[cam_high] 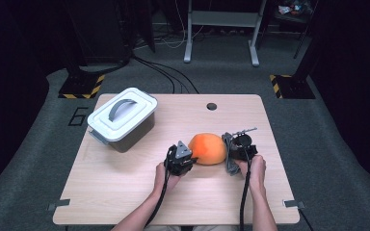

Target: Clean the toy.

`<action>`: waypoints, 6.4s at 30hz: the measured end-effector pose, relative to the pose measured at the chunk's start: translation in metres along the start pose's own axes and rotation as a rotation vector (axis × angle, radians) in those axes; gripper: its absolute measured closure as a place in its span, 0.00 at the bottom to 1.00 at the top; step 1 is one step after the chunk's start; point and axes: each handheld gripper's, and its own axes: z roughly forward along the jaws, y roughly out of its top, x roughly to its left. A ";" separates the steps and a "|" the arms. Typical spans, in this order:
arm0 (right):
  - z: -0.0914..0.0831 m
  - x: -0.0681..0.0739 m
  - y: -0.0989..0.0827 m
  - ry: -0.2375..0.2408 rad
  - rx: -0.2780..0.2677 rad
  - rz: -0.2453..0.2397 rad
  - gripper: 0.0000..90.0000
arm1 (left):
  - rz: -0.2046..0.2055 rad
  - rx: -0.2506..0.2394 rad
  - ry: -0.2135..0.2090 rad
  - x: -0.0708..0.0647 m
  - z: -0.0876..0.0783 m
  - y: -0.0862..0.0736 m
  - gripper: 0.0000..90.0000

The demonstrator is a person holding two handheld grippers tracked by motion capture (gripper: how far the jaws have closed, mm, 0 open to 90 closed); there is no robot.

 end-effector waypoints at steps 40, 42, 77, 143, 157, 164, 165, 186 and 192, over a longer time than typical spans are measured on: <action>-0.074 0.051 0.017 0.096 -0.247 -0.131 0.80 | -0.012 -0.009 -0.024 -0.004 -0.002 0.018 0.81; -0.077 0.062 0.021 0.107 -0.253 -0.178 0.80 | -0.012 -0.006 -0.033 -0.006 -0.002 0.019 0.82; -0.032 0.009 0.006 0.029 -0.145 -0.013 0.80 | -0.075 -0.002 -0.042 0.006 0.002 0.010 0.81; -0.058 0.085 0.029 0.139 -0.238 -0.199 0.81 | -0.089 0.005 -0.034 0.007 0.002 0.012 0.81; -0.056 0.044 0.012 0.074 -0.229 -0.086 0.81 | -0.100 0.003 -0.028 0.007 0.003 0.012 0.81; -0.041 0.019 0.005 0.063 -0.201 -0.006 0.81 | -0.100 0.001 -0.024 0.007 0.004 0.012 0.81; -0.038 0.016 0.005 0.065 -0.197 0.005 0.81 | -0.100 0.001 -0.025 0.007 0.004 0.012 0.81; 0.015 -0.009 0.005 0.053 -0.042 0.107 0.81 | -0.078 0.002 -0.016 0.009 0.004 0.012 0.78; 0.013 -0.013 0.003 0.054 -0.039 0.109 0.81 | 0.020 0.029 0.045 0.003 0.007 0.015 0.54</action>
